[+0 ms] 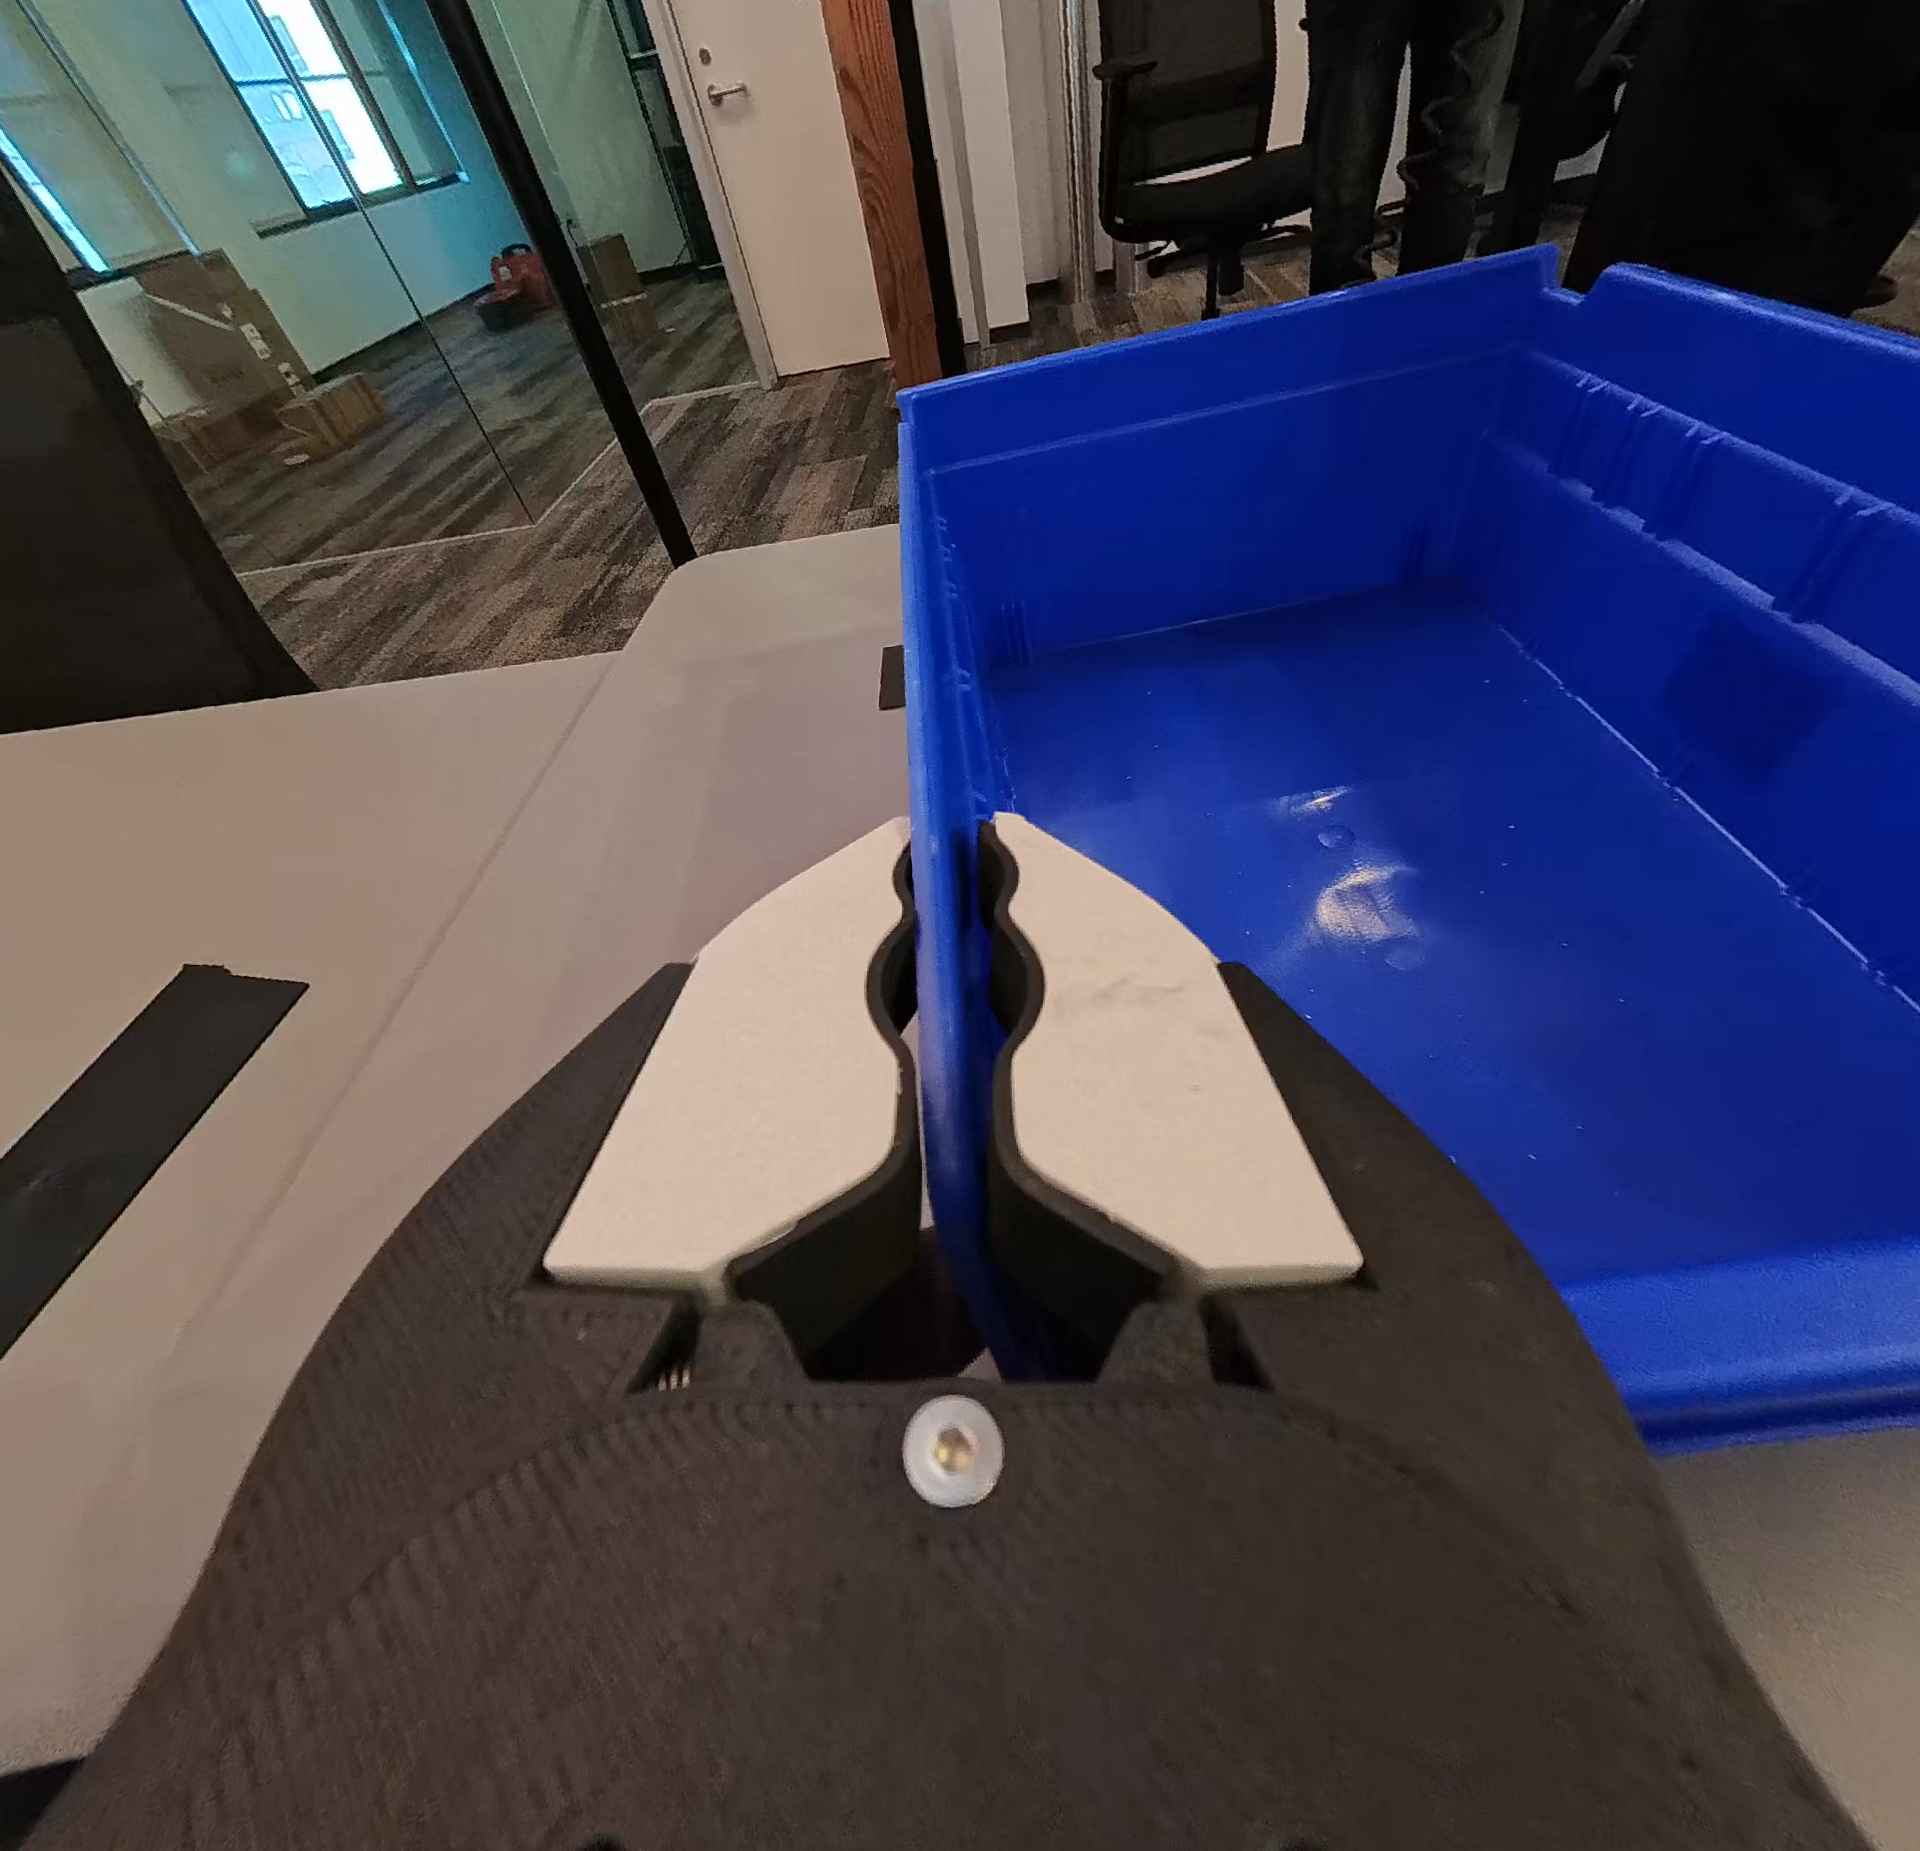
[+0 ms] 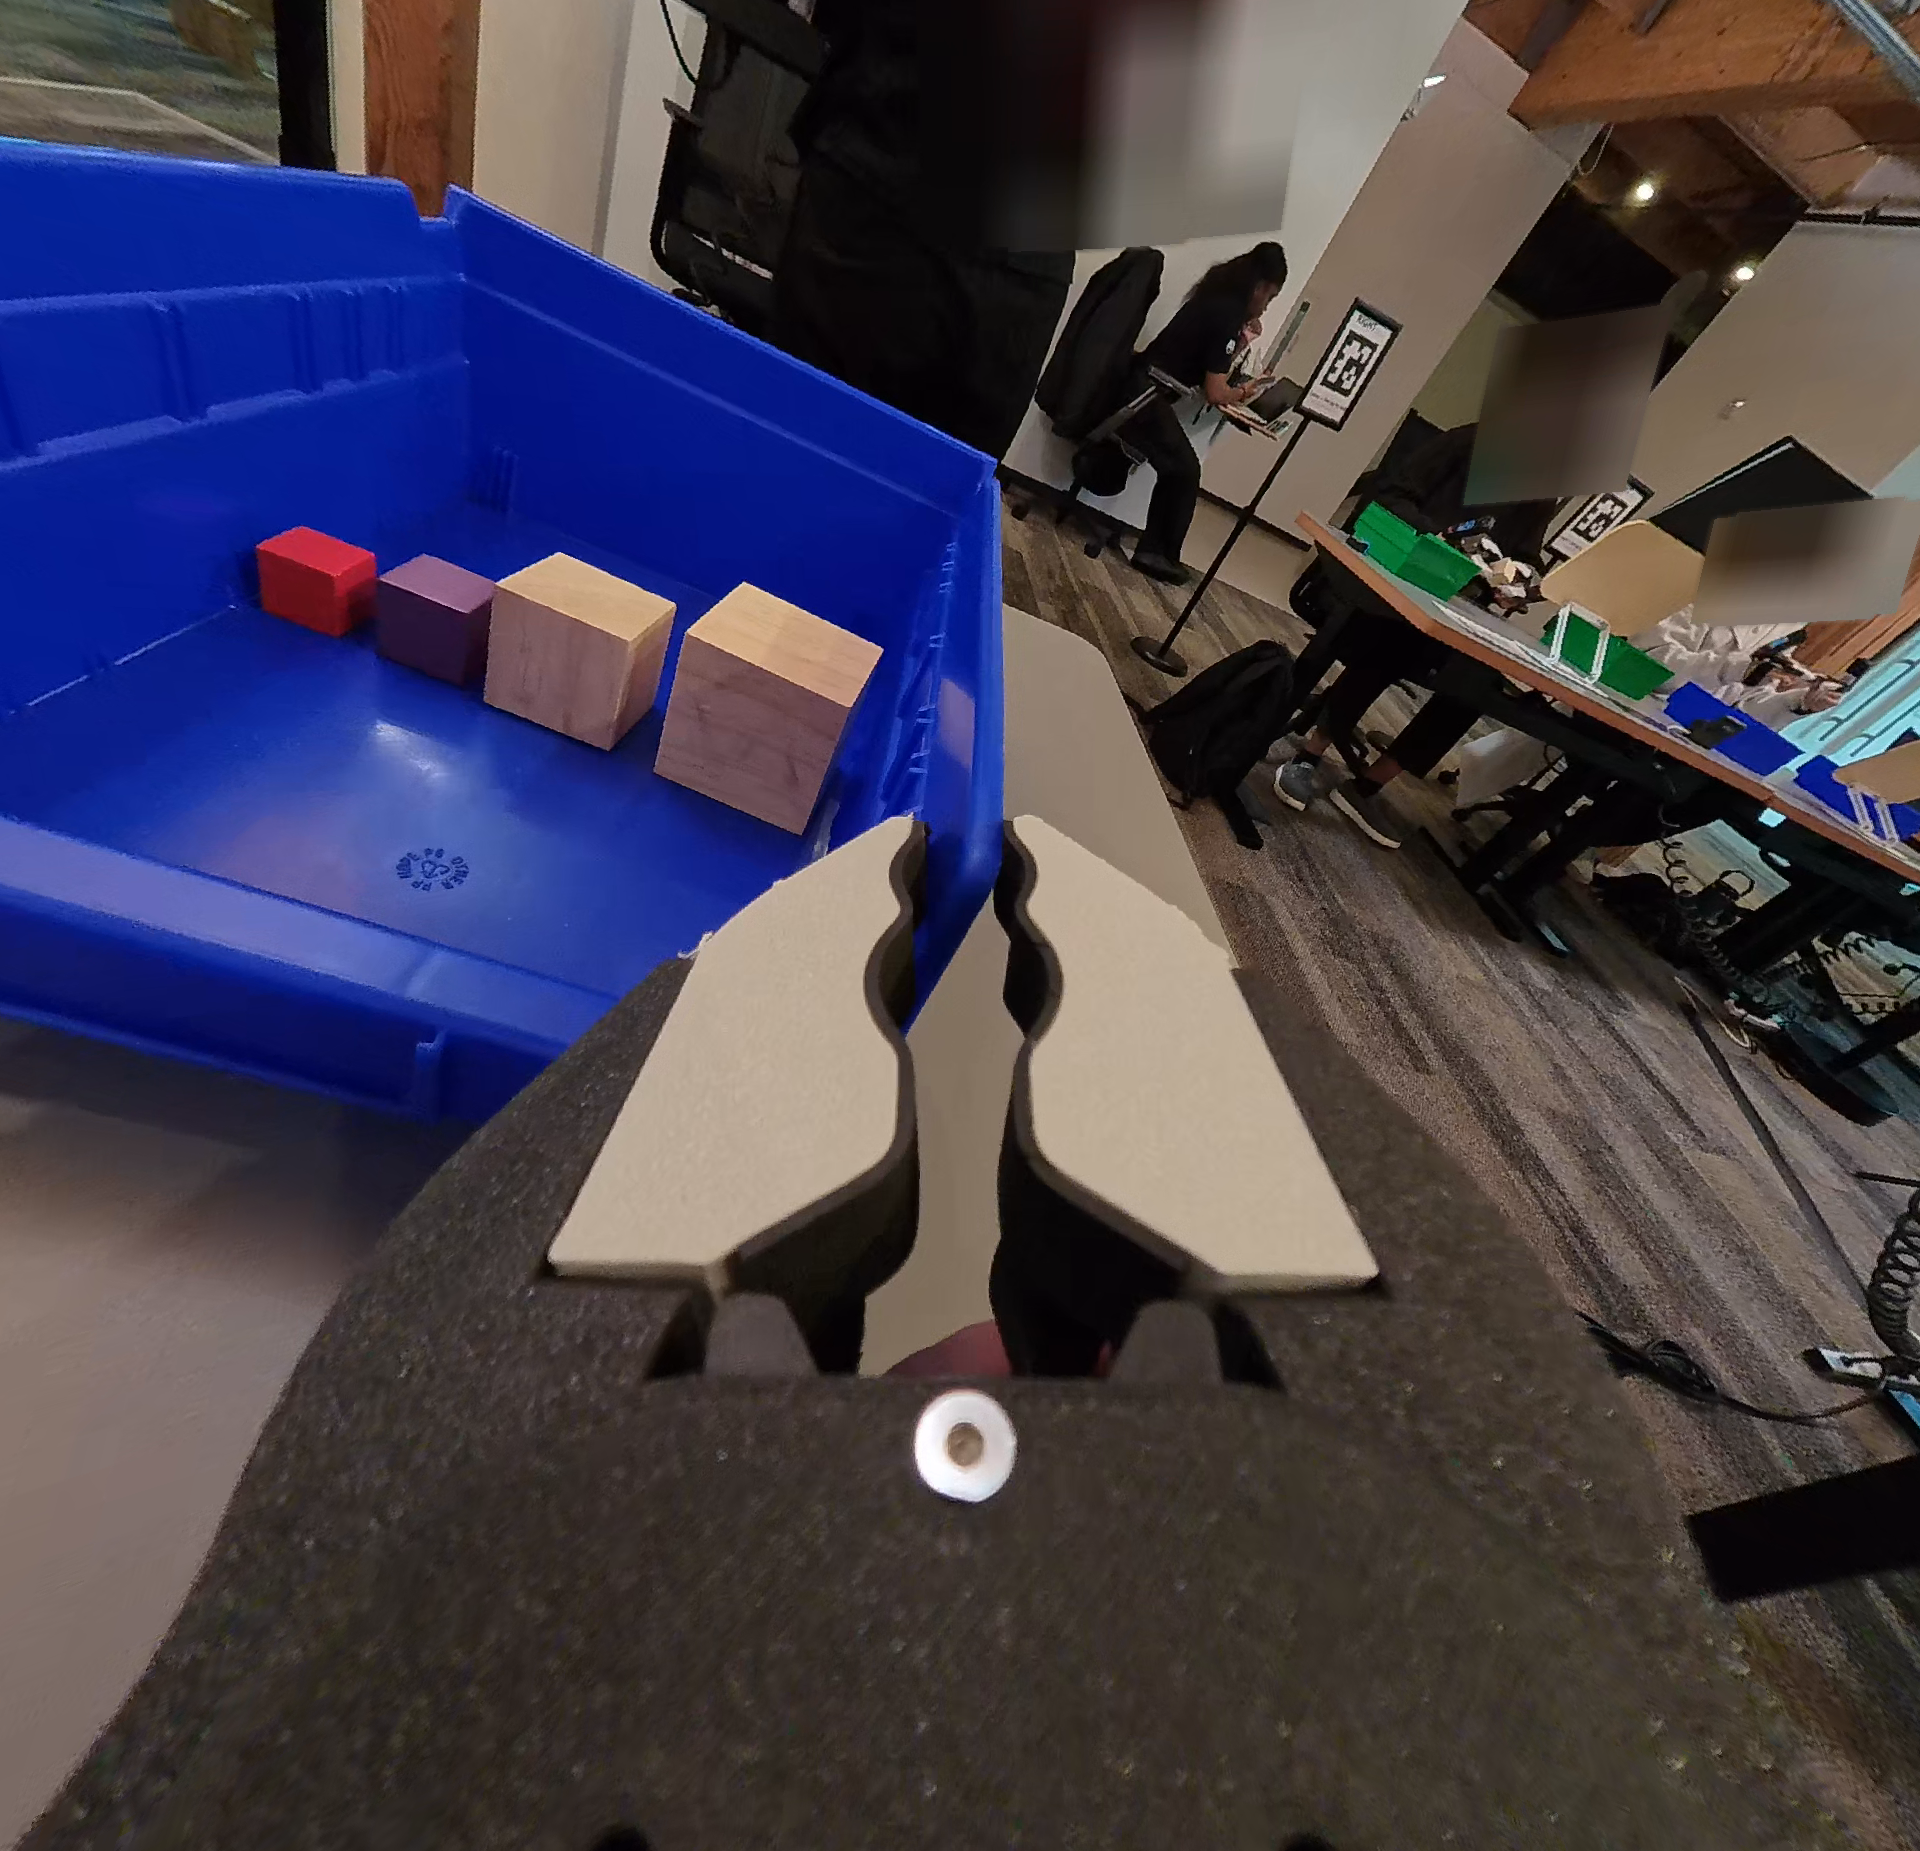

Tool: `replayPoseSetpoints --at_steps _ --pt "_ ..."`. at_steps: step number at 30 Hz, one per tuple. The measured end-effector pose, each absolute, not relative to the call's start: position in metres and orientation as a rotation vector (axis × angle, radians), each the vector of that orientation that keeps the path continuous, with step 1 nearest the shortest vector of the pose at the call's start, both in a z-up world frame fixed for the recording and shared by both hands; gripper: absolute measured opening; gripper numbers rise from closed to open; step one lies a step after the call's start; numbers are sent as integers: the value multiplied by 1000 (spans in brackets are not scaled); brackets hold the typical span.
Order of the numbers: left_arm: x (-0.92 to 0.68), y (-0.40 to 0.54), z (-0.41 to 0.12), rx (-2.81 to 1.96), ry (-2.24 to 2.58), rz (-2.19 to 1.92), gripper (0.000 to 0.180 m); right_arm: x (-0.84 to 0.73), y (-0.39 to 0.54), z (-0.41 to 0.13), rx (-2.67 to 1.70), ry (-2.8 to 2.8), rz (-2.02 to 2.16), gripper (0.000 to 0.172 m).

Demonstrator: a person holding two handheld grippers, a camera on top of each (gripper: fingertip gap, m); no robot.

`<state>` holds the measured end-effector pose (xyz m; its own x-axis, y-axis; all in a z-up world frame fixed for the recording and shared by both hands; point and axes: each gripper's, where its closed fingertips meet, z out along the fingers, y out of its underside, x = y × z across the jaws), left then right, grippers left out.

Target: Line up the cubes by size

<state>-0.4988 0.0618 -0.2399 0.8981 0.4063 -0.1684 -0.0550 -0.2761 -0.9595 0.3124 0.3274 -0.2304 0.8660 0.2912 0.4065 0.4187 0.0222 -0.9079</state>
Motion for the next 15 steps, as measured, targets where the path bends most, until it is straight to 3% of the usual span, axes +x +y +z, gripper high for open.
replayPoseSetpoints --at_steps 15 --pt "-496 57 -238 -1788 -268 450 6 309 324 -230 -1561 -596 -101 11"
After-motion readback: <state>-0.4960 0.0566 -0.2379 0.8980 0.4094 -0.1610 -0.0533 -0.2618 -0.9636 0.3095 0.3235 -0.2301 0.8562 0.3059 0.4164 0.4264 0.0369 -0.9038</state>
